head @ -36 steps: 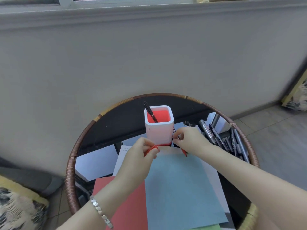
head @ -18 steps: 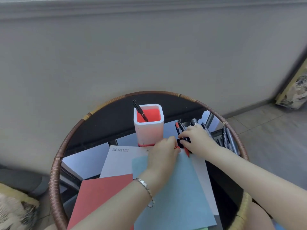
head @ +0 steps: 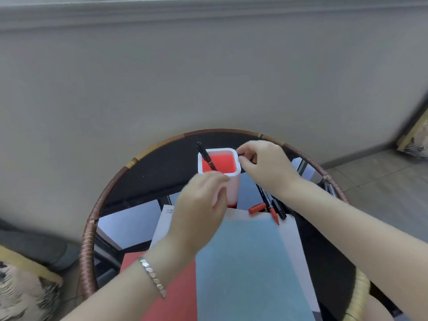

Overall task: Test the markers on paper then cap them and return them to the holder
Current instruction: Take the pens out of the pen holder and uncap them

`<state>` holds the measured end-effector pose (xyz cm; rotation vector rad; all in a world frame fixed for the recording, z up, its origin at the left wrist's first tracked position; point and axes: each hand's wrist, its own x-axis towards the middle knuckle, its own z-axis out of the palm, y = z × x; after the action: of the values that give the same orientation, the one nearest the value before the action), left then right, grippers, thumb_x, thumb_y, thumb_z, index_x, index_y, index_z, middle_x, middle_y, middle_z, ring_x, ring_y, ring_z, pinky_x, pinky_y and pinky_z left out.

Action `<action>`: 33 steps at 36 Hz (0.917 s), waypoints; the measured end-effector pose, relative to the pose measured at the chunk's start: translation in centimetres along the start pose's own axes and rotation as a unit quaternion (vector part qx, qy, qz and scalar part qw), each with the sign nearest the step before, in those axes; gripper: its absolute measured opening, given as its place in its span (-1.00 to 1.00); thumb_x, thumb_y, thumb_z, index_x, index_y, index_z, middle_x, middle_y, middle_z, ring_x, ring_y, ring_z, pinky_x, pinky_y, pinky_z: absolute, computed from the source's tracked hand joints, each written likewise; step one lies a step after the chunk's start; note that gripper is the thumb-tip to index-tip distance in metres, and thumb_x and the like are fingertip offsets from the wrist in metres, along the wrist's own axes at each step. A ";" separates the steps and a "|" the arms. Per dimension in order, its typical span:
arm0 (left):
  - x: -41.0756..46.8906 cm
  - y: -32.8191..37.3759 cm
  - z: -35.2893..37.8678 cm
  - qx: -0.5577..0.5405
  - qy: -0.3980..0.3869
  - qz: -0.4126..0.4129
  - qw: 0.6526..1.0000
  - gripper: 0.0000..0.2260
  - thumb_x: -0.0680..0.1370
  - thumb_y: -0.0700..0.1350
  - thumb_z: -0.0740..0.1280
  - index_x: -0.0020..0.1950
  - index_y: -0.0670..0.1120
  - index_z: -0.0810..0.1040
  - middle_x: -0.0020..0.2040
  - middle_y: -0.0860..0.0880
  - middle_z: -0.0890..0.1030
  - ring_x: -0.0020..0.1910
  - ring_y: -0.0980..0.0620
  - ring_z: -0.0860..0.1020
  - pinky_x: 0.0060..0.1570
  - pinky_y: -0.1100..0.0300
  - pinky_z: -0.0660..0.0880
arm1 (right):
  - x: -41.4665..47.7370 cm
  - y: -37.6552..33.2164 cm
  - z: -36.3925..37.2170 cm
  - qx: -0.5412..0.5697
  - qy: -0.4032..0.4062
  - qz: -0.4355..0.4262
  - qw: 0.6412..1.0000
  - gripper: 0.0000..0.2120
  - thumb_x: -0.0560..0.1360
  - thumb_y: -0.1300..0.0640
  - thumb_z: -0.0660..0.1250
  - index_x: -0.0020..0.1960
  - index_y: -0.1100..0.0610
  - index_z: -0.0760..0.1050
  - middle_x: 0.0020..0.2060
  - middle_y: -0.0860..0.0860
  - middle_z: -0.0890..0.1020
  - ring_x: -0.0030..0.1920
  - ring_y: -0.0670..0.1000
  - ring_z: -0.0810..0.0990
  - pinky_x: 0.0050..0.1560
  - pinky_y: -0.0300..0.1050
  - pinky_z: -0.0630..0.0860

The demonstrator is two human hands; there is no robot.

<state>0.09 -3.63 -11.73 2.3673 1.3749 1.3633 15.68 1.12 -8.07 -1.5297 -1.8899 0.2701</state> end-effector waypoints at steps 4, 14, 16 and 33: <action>2.2 -2.6 -1.9 -0.008 -0.024 -0.123 0.992 -0.74 0.54 -0.16 0.26 0.22 -0.07 0.49 0.21 0.05 0.52 0.21 0.11 0.42 0.15 0.26 0.33 | 2.5 -2.5 1.6 -0.008 -0.044 -0.012 0.999 -0.72 0.52 0.13 0.24 0.20 0.14 0.50 -0.01 0.05 0.59 0.07 0.04 0.52 0.11 -0.04 0.46; 2.6 -3.7 -0.6 -0.038 -0.067 -0.175 0.982 -0.77 0.52 0.00 0.28 0.17 0.08 0.54 0.30 0.21 0.45 0.12 0.28 0.40 -0.15 0.41 0.34 | 5.6 -3.7 5.3 -0.031 -0.096 0.017 0.995 -0.81 0.52 0.09 0.22 0.04 0.13 0.53 -0.07 0.07 0.52 -0.02 0.11 0.53 -0.10 -0.03 0.47; 2.5 -3.7 -0.6 -0.034 -0.068 -0.173 0.982 -0.78 0.53 0.01 0.27 0.16 0.07 0.54 0.31 0.21 0.44 0.11 0.29 0.41 -0.16 0.35 0.40 | 5.4 -3.5 4.5 0.007 -0.058 -0.009 0.998 -0.84 0.53 0.08 0.21 -0.01 0.13 0.52 -0.14 0.04 0.49 -0.09 0.03 0.48 -0.11 -0.09 0.42; 2.3 -3.0 -0.8 0.008 -0.077 -0.182 0.980 -0.70 0.54 -0.01 0.25 0.26 -0.02 0.49 0.35 0.08 0.42 0.33 0.08 0.34 0.10 0.27 0.30 | -4.1 -0.5 -4.8 -0.012 -0.211 0.024 0.977 -0.81 0.55 0.22 0.16 0.06 0.23 0.51 -0.32 0.08 0.49 -0.36 -0.06 0.37 -0.39 -0.25 0.27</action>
<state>-2.01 -0.42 -11.12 2.0421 1.6699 1.0501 18.62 -4.00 -5.73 -1.6313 -2.1839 0.6393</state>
